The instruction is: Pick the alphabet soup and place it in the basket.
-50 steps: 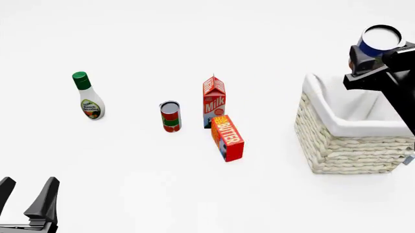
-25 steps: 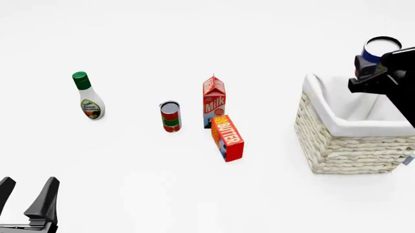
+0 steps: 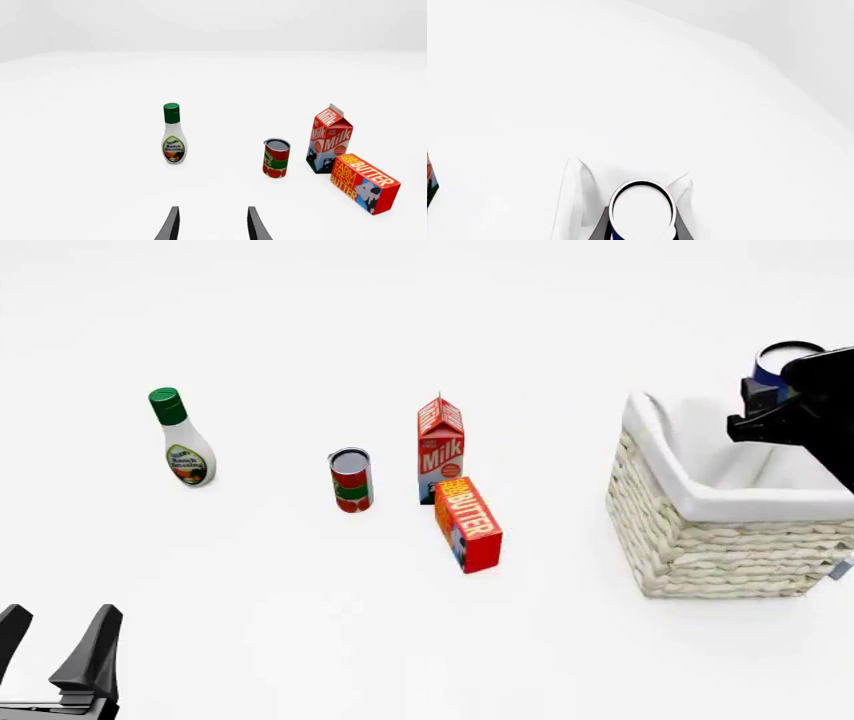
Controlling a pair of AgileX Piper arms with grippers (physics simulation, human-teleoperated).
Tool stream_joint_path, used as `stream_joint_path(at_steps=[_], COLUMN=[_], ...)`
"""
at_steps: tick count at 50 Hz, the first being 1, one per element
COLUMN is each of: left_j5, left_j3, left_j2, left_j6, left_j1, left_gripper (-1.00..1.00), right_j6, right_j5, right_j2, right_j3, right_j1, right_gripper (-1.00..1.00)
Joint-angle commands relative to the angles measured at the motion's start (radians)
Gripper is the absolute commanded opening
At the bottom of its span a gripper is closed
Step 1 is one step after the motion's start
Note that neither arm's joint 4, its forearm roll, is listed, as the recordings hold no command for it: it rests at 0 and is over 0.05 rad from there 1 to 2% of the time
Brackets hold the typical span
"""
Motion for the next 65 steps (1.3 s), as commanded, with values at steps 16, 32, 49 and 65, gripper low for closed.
stream_joint_path(at_steps=[16,32,49,65], left_j5=[0.0,0.0,0.0,0.0], left_j3=[0.0,0.0,0.0,0.0], left_j2=[0.0,0.0,0.0,0.0], left_j6=[0.0,0.0,0.0,0.0], left_j1=[0.0,0.0,0.0,0.0], left_gripper=[1.0,1.0,1.0,1.0], right_j6=[-0.017,-0.072,-0.143,-0.174], right_j5=[0.137,0.169,0.202,0.247], right_j2=[0.106,0.2,0.314,0.371], right_j3=[-0.105,-0.141,-0.197,-0.287], right_j1=[-0.042,-0.035,-0.043,-0.065], right_gripper=[-1.0,-1.0,-1.0,-1.0])
